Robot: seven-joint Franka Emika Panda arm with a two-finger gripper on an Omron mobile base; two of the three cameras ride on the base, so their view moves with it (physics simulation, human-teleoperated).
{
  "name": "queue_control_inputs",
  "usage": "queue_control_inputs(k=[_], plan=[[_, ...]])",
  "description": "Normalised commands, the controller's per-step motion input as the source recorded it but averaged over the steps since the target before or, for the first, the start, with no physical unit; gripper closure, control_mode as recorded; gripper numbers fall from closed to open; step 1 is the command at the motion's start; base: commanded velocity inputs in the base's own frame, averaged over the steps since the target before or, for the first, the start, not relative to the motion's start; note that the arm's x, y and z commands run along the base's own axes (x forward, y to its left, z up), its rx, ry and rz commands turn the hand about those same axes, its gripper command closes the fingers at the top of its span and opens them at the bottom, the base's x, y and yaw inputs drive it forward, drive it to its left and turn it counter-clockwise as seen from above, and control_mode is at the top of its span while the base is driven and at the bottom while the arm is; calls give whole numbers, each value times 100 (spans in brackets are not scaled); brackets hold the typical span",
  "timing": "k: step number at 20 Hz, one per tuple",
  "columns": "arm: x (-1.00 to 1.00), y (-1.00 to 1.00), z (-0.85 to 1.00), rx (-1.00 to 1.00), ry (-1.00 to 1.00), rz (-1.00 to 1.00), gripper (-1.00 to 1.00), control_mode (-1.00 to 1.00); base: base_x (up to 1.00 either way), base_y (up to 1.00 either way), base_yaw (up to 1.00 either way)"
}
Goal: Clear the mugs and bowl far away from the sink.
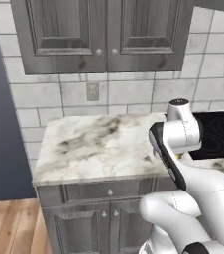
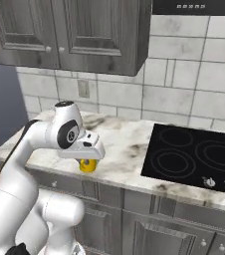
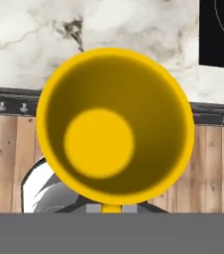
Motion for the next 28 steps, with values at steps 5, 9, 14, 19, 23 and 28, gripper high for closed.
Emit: queue_control_inputs(k=[5,9,14,19,23,28], plan=[[0,0,0,0,0,0,100,100,60,22,-52],[0,0,0,0,0,0,100,100,64,24,-13],[0,0,0,0,0,0,100,100,22,60,-2],[0,0,0,0,0,0,100,100,24,63,0],[0,0,0,0,0,0,100,100,42,40,6],[0,0,0,0,0,0,100,100,48,23,18]])
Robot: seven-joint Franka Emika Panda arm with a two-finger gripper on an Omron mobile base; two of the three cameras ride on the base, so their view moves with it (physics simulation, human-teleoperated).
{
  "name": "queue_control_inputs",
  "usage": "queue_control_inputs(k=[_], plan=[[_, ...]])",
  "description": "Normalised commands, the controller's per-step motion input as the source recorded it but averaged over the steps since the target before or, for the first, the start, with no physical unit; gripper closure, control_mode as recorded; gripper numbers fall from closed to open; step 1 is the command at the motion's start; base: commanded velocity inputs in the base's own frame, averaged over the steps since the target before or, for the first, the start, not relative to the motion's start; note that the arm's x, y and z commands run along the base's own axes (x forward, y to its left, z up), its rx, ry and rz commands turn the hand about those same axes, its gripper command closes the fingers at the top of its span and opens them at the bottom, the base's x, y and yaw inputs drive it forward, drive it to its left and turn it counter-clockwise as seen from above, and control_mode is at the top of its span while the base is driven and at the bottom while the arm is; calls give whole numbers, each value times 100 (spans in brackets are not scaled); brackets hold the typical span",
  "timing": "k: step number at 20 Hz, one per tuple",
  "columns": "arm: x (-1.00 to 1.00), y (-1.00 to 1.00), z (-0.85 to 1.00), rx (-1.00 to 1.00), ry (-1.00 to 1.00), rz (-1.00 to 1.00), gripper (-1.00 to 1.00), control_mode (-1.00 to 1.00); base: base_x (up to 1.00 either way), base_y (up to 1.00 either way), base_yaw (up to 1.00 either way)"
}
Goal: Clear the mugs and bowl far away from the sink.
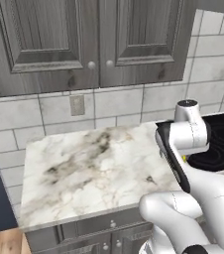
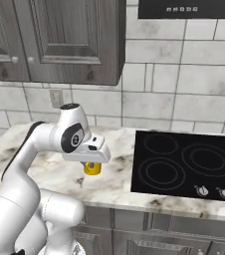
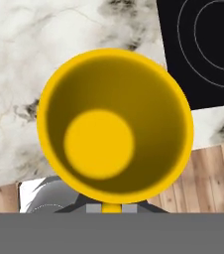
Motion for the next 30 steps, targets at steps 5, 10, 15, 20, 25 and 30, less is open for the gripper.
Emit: queue_control_inputs(k=[5,10,15,20,25,30], plan=[[34,7,-20,0,2,3,100,-100,40,12,9],[100,12,-70,0,7,1,100,-100,0,0,0],[98,2,-70,0,3,1,100,-100,0,0,0],[82,0,-37,0,0,0,100,-100,0,0,0],[41,0,-33,0,0,0,100,-100,0,0,0],[6,0,-21,0,0,0,100,-100,0,0,0]])
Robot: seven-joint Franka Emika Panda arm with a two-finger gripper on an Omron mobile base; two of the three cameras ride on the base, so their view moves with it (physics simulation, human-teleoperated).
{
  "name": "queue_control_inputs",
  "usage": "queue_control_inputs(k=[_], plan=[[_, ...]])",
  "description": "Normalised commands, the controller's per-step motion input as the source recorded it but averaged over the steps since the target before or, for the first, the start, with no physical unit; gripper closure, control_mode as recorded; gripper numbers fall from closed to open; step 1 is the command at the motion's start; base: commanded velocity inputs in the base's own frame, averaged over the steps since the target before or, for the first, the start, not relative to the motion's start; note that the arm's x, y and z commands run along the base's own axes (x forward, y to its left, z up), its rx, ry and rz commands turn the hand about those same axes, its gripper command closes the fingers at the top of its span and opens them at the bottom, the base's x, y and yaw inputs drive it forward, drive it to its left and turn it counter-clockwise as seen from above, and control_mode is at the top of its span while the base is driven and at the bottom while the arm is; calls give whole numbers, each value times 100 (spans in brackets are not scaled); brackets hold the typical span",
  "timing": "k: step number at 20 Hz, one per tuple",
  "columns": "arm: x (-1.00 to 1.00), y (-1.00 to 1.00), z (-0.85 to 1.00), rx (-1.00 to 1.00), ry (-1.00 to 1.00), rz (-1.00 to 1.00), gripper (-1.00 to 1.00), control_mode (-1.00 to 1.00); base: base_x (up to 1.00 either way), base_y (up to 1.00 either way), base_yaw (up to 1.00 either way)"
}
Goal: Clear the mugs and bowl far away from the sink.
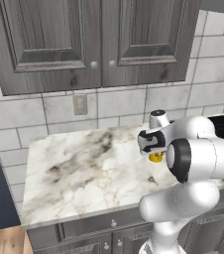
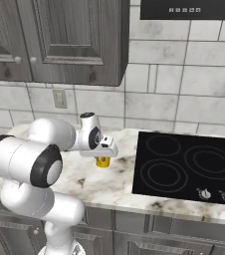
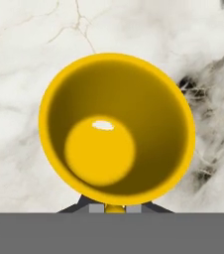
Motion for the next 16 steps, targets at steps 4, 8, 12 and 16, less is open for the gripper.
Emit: queue_control_inputs(k=[4,8,12,16], plan=[[0,0,-21,0,-3,0,100,-100,0,0,0],[0,0,-21,0,-5,0,100,-100,0,0,0],[0,0,-3,0,0,0,-100,-100,0,0,0],[0,0,0,0,0,0,-100,-100,0,0,0]])
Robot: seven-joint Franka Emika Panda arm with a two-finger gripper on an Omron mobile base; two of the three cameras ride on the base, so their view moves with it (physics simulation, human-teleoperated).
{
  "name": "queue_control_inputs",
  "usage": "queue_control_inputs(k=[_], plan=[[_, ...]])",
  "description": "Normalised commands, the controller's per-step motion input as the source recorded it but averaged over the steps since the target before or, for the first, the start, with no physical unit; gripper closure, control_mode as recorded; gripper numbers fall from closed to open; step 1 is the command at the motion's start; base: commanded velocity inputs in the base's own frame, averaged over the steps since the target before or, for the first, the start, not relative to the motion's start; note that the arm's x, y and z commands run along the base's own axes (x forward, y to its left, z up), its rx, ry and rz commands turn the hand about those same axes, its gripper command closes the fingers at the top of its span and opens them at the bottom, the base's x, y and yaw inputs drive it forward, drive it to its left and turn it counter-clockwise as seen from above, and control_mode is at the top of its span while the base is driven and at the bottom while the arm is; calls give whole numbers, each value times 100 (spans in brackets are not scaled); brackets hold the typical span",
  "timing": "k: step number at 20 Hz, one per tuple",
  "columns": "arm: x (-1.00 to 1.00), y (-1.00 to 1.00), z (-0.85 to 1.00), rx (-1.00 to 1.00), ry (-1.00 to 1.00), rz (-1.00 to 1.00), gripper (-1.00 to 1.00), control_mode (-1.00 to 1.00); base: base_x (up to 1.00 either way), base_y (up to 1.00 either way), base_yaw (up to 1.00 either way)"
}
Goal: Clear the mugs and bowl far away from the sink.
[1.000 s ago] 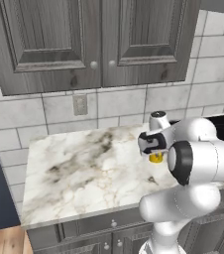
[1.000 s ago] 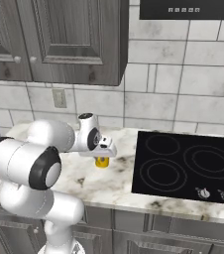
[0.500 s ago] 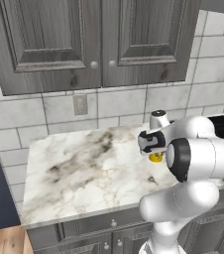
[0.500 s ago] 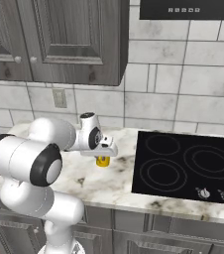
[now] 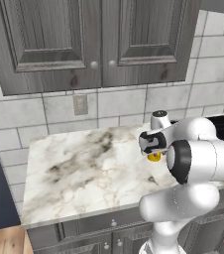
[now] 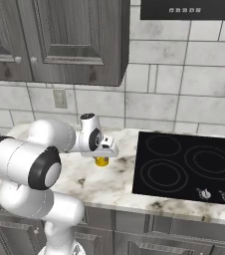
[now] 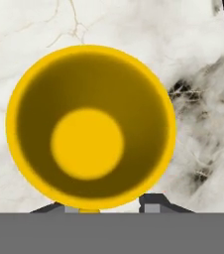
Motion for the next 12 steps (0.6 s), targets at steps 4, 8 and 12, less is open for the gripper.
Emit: queue_control_inputs(k=[4,8,12], plan=[[0,0,0,0,0,0,-100,-100,0,0,0],[0,0,0,0,0,0,-100,-100,0,0,0],[0,13,2,0,1,0,-100,-100,0,0,0]])
